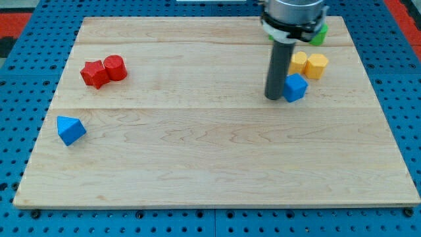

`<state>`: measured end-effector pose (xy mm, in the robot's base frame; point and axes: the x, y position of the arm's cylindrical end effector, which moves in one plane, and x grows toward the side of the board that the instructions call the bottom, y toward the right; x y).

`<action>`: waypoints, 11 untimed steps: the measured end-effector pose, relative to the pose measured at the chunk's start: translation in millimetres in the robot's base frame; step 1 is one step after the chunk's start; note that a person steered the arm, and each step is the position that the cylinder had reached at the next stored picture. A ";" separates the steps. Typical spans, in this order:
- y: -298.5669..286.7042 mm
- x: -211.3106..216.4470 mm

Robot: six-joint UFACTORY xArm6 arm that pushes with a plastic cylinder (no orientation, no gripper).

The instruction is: Slide the blue cube to the left of the green star

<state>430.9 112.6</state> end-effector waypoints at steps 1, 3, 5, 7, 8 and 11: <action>31.4 26.5; 55.7 -31.0; 22.8 -25.6; -10.8 -77.9; -59.3 -81.0; -92.3 -153.3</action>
